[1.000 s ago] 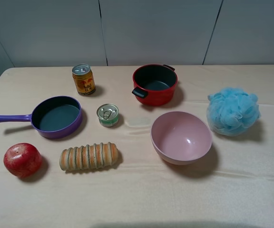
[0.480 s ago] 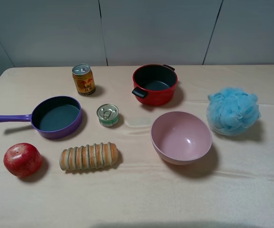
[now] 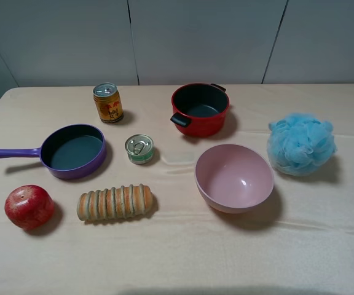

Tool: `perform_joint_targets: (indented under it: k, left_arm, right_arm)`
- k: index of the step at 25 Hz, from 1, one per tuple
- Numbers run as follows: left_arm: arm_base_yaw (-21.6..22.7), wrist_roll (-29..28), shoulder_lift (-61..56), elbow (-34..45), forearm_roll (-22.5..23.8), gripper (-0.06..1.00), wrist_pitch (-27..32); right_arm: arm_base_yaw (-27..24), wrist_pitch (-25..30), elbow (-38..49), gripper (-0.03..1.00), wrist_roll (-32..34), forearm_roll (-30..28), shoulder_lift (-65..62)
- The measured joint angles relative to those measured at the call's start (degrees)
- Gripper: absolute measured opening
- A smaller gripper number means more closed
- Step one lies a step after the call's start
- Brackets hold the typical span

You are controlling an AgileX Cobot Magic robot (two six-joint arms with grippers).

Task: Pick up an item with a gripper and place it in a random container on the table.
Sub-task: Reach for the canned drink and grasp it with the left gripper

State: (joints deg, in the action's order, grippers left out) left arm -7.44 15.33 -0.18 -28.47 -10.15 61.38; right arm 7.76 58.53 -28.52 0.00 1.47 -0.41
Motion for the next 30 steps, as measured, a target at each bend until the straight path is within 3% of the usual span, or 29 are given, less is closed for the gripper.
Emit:
perform_joint_targets:
  k: [30]
  left_arm:
    - [0.0,0.0,0.0,0.0,-0.2,0.99,0.0]
  right_arm:
    - [0.0,0.0,0.0,0.69,0.0,0.0,0.0]
